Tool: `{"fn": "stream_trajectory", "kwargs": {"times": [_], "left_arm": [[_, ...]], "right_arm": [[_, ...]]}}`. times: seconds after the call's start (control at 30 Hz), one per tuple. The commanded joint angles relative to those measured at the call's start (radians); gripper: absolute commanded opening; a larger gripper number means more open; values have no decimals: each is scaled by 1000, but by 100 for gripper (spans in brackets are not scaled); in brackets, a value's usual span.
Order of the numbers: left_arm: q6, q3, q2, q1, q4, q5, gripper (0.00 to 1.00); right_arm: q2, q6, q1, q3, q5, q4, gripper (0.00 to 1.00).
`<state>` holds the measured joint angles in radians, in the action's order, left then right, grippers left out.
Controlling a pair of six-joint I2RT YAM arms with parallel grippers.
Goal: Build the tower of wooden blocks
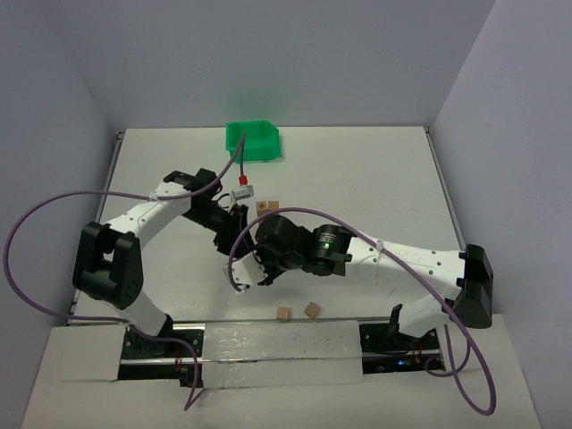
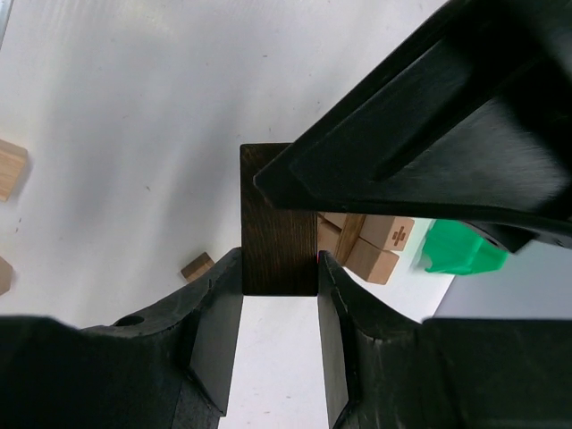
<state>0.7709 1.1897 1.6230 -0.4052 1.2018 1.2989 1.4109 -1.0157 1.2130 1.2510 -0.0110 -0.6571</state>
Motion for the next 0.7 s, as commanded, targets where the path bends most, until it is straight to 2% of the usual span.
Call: {"fn": "stream_trajectory", "kwargs": {"times": [0.0,0.13,0.23,0.27,0.3,0.33,0.37,0.47,0.57,0.67], "left_arm": [[87,48,-18,58,52,57,97],[30,66,-75,173,-7,52,99],[-208,39,-190,292,-274,-2,99],[-269,16,-216,304,-406,-60,99],[-398,-7,-294,321,-494,-120,99],[-436,-49,-334,324,-621,-191,99],[-467,-70,-378,324,-672,-268,99],[-524,-46,-415,332,-693,-443,99],[-585,-82,-453,361,-762,-419,99],[-582,-90,-466,391,-763,-347,99]], "right_arm": [[-23,1,-30,19,-4,11,27],[-44,44,-139,42,80,-10,26],[-23,100,-263,93,217,-36,25],[-16,114,-302,114,255,-44,25],[2,124,-329,130,282,-47,25],[12,141,-376,160,333,-51,25],[25,151,-403,177,361,-51,25],[79,177,-460,209,422,-27,25],[122,190,-486,226,464,9,25],[179,192,-494,259,510,21,25]]}}
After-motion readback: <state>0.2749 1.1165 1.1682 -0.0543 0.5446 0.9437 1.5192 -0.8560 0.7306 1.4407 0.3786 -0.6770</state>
